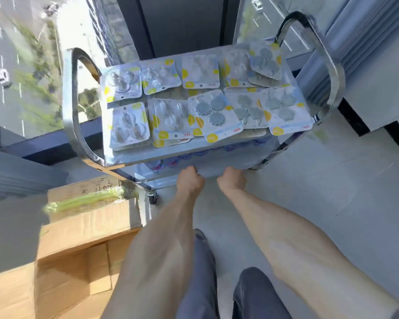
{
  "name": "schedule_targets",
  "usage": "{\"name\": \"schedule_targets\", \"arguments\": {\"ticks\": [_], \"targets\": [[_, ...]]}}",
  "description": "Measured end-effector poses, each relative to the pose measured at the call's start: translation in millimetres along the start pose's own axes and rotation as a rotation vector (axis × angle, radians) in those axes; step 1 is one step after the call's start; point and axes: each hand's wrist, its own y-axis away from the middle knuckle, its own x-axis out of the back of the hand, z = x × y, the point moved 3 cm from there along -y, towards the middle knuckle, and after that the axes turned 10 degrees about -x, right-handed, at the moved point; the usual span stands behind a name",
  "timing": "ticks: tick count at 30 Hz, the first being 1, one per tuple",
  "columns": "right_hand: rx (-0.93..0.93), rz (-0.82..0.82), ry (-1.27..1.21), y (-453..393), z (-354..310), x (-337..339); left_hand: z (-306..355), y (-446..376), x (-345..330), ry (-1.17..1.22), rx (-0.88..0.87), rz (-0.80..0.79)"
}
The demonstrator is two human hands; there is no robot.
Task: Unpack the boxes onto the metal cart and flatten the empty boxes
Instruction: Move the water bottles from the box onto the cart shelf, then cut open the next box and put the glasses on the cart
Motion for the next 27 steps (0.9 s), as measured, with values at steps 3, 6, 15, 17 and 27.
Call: {"name": "schedule_targets", "arguments": {"ticks": [3, 6, 15, 17, 27], "targets": [[-0.005, -0.073, 0.068, 35, -25, 31, 8, 23, 43, 0.033, 0.057, -0.028], [-0.004, -0.128, 0.099, 61, -54, 64, 18, 36, 89, 0.053, 0.124, -0.054], [0.045, -0.177, 0.200, 96, -124, 132, 48, 48, 190, 0.063, 0.192, -0.048], [0.080, -0.172, 0.222, 99, -140, 143, 52, 48, 206, 0.056, 0.194, -0.023], [0.288, -0.219, 0.328, 126, -219, 146, 30, 65, 273, 0.132, 0.361, 0.173]]}}
